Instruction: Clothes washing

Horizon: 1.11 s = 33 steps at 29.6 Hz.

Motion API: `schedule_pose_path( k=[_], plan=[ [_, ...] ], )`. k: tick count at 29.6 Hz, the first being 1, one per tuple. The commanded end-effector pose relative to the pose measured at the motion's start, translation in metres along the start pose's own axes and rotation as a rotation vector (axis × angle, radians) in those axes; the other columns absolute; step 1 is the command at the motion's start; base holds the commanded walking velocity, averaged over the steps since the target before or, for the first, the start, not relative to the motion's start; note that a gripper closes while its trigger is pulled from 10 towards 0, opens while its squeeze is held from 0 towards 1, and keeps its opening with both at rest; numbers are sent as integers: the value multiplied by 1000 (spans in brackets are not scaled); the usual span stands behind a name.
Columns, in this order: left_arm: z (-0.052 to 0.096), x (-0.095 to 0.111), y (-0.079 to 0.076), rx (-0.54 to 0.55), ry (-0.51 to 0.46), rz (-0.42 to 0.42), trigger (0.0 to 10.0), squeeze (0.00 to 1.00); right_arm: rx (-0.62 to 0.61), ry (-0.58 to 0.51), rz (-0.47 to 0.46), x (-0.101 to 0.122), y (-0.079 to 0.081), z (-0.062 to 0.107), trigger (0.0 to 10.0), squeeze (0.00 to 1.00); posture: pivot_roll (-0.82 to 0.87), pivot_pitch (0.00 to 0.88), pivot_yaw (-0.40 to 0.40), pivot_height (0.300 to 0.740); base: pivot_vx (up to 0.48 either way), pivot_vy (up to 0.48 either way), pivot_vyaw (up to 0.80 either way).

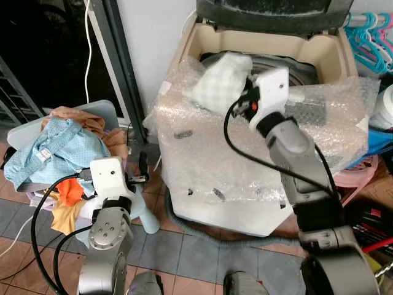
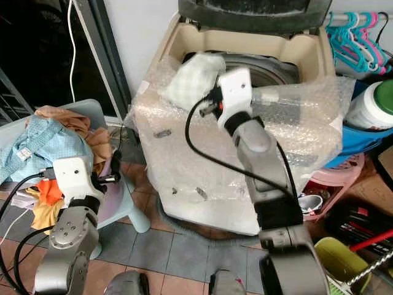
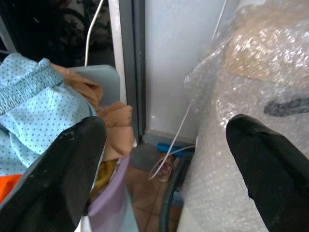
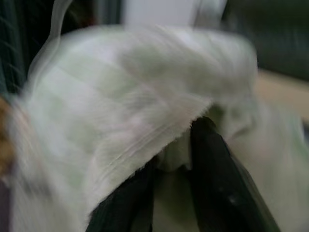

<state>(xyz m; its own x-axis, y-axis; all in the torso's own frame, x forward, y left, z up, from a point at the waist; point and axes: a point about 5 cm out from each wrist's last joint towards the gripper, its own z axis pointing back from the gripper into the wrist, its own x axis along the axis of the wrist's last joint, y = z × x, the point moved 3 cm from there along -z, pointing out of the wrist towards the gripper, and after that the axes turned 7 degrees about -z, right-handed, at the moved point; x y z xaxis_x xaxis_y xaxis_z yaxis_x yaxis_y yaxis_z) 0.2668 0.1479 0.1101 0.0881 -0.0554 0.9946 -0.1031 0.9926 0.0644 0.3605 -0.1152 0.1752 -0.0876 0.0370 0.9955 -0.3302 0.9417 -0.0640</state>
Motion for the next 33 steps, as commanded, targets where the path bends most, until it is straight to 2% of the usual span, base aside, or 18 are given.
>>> schedule_pose_path(
  k=[1,2,4,8,10,12,15,18,20,21,22,23,24,25,26,29,32,33],
  plan=[
    [2,0,1,17,10,0,10000,0,-78,-10,20,3,-7,7,10000,1000,-12,105,22,740,0,0,0],
    [3,0,2,19,14,-2,10000,0,-129,-7,48,0,-14,16,10000,1000,-12,105,23,740,0,0,0],
    [3,0,2,20,16,-3,10000,0,-154,-5,64,-1,-17,20,10000,1000,-12,105,23,740,0,0,0],
    [2,-2,3,19,26,-15,10000,0,-318,15,96,-12,-42,44,10000,1000,-14,104,29,740,0,0,0],
    [2,-2,3,21,31,-18,10000,0,-389,-18,146,-3,-53,49,10000,1000,-15,105,33,740,0,0,0],
    [2,-2,3,22,31,-18,10000,0,-402,-32,160,0,-56,50,10000,1000,-15,105,33,740,0,0,0],
    [1,-2,3,22,34,-28,10000,0,-497,-99,216,25,-75,45,10000,1000,-15,100,39,740,0,0,0],
    [0,-2,4,26,34,-35,10000,0,-523,-109,237,34,-88,39,10000,1000,-13,96,38,740,0,0,0],
    [0,-1,4,33,34,-39,10000,0,-539,-116,173,38,-101,38,10000,1000,-9,94,34,740,0,0,0],
    [0,-1,4,34,33,-39,10000,0,-500,-133,146,40,-97,35,10000,1000,-7,96,28,740,0,0,0],
    [0,-1,5,36,34,-37,10000,0,-405,-155,112,43,-85,30,10000,1000,-7,96,28,740,0,0,0],
    [0,-2,5,38,35,-35,10000,0,-189,-157,47,42,-55,22,10000,1000,-7,96,28,740,0,0,0],
    [0,-2,5,36,36,-35,10000,0,-63,-124,-5,36,-36,20,10000,1000,-7,96,28,740,0,0,0],
    [0,-2,5,36,36,-35,10000,0,-63,-124,-5,36,-36,20,10000,1000,-7,96,28,740,0,0,0],
    [0,-2,4,30,37,-34,10000,0,30,-88,-38,29,-22,20,10000,1000,-10,92,29,740,0,0,0],
    [-1,-2,2,18,36,-37,10000,0,217,-18,-21,17,4,23,10000,1000,-9,90,30,740,0,0,0],
    [-2,-1,2,17,34,-37,10000,0,319,36,-23,9,15,24,10000,1000,-5,98,34,740,0,0,0],
    [-1,0,2,18,32,-35,10000,0,364,57,13,4,18,25,10000,1000,-5,106,36,740,0,0,0]
  ],
)
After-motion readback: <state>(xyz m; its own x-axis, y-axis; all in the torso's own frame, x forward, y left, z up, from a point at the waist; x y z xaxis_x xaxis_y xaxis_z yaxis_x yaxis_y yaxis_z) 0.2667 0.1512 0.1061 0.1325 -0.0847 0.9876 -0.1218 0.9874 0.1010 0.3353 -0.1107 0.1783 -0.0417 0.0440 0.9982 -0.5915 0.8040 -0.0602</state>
